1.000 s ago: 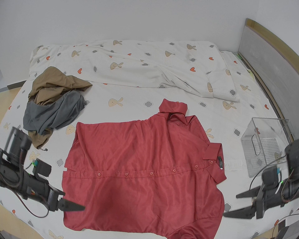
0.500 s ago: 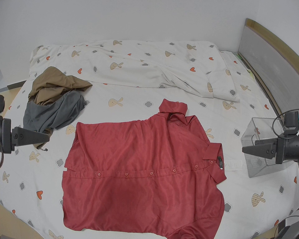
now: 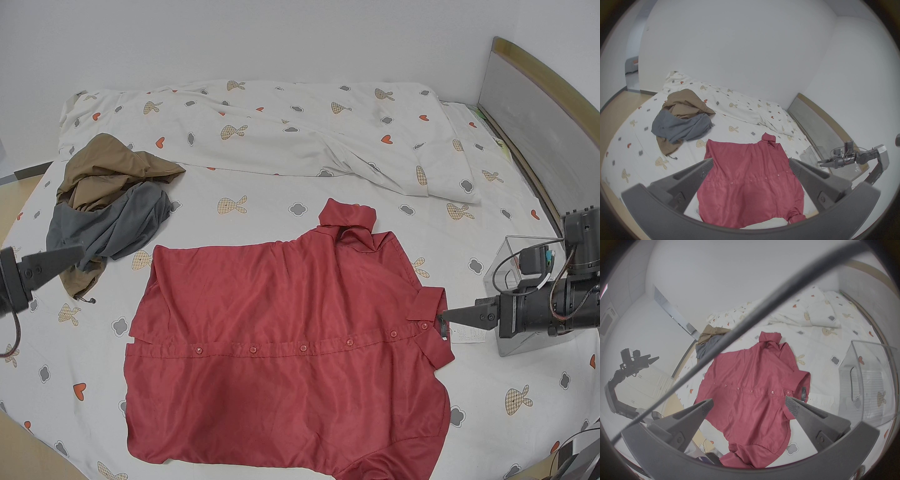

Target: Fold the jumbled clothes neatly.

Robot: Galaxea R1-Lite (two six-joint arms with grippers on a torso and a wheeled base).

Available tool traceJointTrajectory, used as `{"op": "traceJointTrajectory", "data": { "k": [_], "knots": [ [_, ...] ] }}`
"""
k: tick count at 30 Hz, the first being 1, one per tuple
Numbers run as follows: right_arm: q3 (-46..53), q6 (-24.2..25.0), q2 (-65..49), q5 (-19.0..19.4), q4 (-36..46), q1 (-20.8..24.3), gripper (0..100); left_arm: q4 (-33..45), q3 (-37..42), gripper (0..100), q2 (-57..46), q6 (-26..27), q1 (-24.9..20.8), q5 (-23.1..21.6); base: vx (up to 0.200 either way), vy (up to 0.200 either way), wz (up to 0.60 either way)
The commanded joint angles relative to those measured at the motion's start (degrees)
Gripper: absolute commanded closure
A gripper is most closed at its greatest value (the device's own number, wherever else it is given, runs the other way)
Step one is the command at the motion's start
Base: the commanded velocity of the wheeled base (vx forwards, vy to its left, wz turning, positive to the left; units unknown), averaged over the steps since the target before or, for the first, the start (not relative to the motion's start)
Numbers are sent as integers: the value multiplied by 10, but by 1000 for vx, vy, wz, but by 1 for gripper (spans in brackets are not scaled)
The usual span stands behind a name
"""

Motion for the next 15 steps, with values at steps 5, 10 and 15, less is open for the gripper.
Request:
{"op": "traceJointTrajectory", "data": {
  "k": [5,10,15],
  "knots": [
    [130,-14,34,20,-24,25,0,53,-8,0,-50,-42,22,-67,0,0,0],
    [198,-53,10,-42,-17,140,0,80,-6,0,-49,-21,22,-67,0,0,0],
    [263,-59,3,-161,-18,259,0,82,-1,0,-50,-1,22,-67,0,0,0]
  ]
}}
